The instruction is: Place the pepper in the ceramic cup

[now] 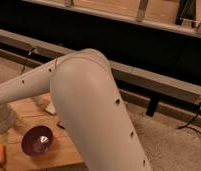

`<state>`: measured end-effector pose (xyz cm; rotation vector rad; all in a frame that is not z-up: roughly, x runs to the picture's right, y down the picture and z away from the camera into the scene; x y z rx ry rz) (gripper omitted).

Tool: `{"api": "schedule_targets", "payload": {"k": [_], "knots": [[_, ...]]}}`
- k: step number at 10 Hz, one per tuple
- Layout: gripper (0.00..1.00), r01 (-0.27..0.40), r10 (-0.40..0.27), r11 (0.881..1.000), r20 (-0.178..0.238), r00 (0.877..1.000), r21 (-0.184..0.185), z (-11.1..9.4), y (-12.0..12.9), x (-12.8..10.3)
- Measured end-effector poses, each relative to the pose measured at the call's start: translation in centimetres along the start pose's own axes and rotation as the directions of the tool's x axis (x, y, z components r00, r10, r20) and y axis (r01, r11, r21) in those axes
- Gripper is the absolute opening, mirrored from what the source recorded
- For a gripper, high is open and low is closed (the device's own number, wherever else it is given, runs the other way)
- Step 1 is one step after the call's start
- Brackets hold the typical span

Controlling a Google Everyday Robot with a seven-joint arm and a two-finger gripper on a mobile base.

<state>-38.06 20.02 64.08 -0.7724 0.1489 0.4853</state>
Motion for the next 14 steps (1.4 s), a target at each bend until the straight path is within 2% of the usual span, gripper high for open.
{"api": "schedule_targets", "payload": {"k": [8,9,12,14], "knots": [[0.65,-0.119,0.119,0.993,0.024,0.993,-0.021,3.1,-0.7,-3.1],[0.65,-0.115,0.115,0.993,0.025,0.993,-0.019,3.0,-0.6,-3.0],[0.65,-0.048,0.048,0.999,0.027,0.998,-0.001,1.3,2.0,-1.5],[0.65,-0.04,0.039,0.999,0.023,0.999,0.007,1.1,2.5,-0.8]]}}
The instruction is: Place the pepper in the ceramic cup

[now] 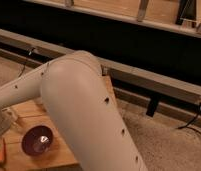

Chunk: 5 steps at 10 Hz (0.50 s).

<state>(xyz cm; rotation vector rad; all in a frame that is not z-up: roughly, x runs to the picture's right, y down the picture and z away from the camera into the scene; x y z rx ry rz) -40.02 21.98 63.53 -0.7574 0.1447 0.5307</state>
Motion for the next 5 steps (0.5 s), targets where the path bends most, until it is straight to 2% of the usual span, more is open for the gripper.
{"api": "schedule_targets", "payload": {"k": [5], "knots": [[0.65,-0.003,0.003,1.0,-0.001,1.0,0.004,-0.06,-0.1,0.16]]}}
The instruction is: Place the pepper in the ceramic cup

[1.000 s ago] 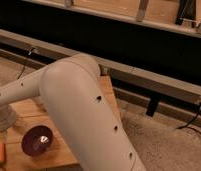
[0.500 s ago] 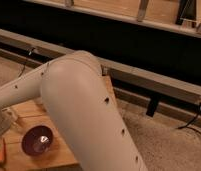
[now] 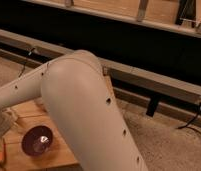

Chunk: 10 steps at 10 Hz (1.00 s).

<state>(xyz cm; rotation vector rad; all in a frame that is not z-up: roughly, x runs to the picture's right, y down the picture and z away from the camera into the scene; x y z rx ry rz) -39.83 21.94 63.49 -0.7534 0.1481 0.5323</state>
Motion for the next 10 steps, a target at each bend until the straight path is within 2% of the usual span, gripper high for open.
{"api": "schedule_targets", "payload": {"k": [7,9,10], "knots": [[0.65,-0.004,0.004,1.0,0.01,1.0,-0.002,0.0,-0.1,-0.2],[0.65,-0.006,0.006,1.0,0.023,1.0,0.0,0.0,-0.4,-1.5],[0.65,0.004,-0.004,1.0,0.034,0.999,-0.003,-0.1,-0.1,-3.4]]}}
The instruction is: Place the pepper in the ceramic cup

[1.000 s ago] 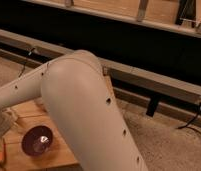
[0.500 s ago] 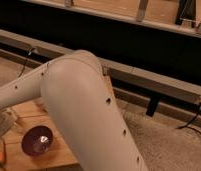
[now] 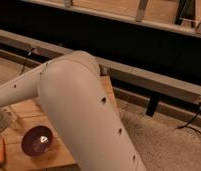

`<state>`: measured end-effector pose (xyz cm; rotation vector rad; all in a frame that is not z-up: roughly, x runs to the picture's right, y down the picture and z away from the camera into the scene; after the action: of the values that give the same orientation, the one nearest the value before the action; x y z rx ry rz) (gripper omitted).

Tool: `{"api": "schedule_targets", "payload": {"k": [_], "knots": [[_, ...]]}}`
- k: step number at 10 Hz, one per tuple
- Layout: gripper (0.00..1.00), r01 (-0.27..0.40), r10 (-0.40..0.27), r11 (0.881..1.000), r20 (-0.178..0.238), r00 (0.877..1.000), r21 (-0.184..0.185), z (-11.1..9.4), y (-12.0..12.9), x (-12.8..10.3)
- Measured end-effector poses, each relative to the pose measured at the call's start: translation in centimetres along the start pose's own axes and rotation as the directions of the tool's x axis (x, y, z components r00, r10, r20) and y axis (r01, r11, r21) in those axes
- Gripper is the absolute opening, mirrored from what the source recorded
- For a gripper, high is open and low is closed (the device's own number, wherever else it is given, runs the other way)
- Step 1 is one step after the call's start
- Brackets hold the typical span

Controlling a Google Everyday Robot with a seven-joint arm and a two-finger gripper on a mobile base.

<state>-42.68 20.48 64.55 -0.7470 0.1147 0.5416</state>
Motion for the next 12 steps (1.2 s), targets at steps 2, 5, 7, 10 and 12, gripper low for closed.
{"api": "schedule_targets", "payload": {"k": [2,5,7,10,12], "knots": [[0.65,0.035,-0.035,0.999,0.024,0.999,0.004,0.3,0.9,-5.3],[0.65,0.093,-0.093,0.995,0.025,0.995,-0.022,1.0,3.2,-10.3],[0.65,0.109,-0.109,0.993,0.002,0.994,-0.049,1.0,4.6,-10.5],[0.65,0.112,-0.115,0.991,-0.036,0.993,-0.067,0.8,5.4,-9.6],[0.65,0.073,-0.076,0.995,-0.049,0.996,-0.064,0.9,5.6,-9.1]]}}
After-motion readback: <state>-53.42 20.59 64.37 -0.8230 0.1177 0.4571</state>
